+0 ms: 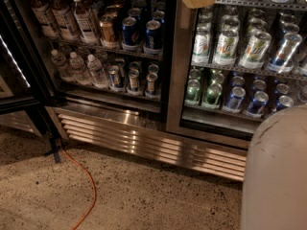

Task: Open right fridge door

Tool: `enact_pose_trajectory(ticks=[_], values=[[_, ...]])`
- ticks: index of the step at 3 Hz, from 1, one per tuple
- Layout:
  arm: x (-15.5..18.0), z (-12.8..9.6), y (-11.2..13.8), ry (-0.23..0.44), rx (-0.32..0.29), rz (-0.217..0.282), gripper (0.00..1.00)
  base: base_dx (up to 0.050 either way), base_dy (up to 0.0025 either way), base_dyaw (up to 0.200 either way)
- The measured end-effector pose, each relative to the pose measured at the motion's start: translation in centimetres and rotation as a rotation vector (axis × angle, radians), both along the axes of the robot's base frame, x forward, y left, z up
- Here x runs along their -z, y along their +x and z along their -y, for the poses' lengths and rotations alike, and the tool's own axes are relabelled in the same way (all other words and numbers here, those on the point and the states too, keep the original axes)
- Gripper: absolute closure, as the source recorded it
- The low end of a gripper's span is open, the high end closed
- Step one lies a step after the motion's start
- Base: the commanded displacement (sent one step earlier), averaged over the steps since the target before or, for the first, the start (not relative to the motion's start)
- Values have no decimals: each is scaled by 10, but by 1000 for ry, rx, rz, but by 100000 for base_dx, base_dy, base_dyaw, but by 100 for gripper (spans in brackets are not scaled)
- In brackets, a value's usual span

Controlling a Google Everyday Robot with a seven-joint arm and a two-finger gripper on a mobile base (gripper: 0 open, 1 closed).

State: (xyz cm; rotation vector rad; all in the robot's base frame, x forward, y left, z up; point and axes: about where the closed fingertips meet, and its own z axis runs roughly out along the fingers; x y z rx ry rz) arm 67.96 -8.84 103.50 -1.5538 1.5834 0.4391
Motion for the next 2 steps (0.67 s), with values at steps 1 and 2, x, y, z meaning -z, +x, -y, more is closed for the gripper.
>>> enact_pose_trajectory(ticks=[1,2], values=[[1,0,-2,-3,-8,-9,100,0,0,0],[1,0,0,-3,-8,-9,100,0,0,0]])
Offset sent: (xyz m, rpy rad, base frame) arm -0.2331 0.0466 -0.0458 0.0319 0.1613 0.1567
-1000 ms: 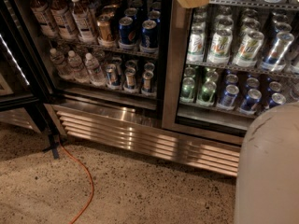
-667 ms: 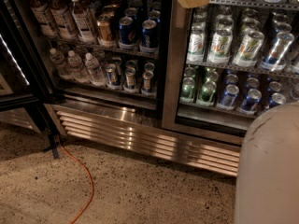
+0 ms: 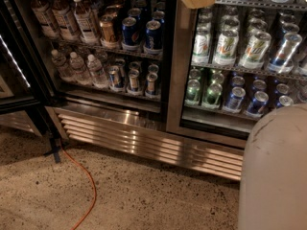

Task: Open right fridge door

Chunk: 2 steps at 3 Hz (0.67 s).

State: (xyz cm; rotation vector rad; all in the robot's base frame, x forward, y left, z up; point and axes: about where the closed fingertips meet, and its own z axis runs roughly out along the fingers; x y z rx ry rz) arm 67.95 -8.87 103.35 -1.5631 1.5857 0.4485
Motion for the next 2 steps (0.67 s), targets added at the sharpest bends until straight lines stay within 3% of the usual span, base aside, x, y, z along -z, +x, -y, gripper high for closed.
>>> enact_pose_trajectory(ticks=[2], values=[[-8,5,-2,16,-5,21,100,0,0,0]])
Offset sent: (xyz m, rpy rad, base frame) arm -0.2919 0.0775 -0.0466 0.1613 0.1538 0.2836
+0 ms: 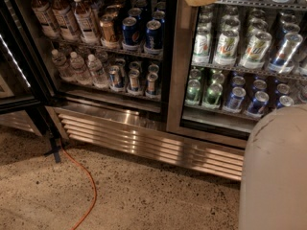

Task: Open right fridge door

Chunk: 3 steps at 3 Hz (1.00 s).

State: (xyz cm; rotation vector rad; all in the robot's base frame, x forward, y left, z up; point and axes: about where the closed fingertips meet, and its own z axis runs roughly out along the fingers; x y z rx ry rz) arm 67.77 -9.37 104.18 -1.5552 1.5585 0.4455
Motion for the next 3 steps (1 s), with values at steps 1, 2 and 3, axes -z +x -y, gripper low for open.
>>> enact_pose_trajectory(ticks=[1,2,3], values=[[-6,2,-1,18,-6,17,100,0,0,0],[-6,1,-1,18,-7,17,100,0,0,0],[-1,-7,0,7,-31,4,100,0,0,0]])
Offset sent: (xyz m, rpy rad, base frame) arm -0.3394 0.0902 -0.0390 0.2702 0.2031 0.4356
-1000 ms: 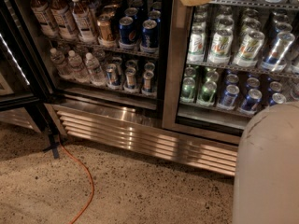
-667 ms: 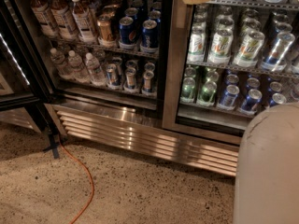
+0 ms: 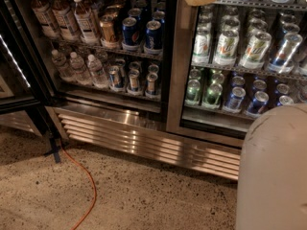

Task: Open right fridge door

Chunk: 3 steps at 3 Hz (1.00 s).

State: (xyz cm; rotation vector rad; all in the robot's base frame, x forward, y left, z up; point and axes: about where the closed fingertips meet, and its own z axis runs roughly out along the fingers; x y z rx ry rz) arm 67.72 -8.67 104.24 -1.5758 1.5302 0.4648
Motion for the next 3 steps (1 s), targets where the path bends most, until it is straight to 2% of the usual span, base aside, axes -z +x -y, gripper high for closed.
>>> enact_pose_trajectory(ticks=[1,2,3], values=[[0,1,2,0,0,0,100,0,0,0],[-2,-8,0,-1,-35,-1,100,0,0,0],[-3,-5,1,1,-49,-1,100,0,0,0]])
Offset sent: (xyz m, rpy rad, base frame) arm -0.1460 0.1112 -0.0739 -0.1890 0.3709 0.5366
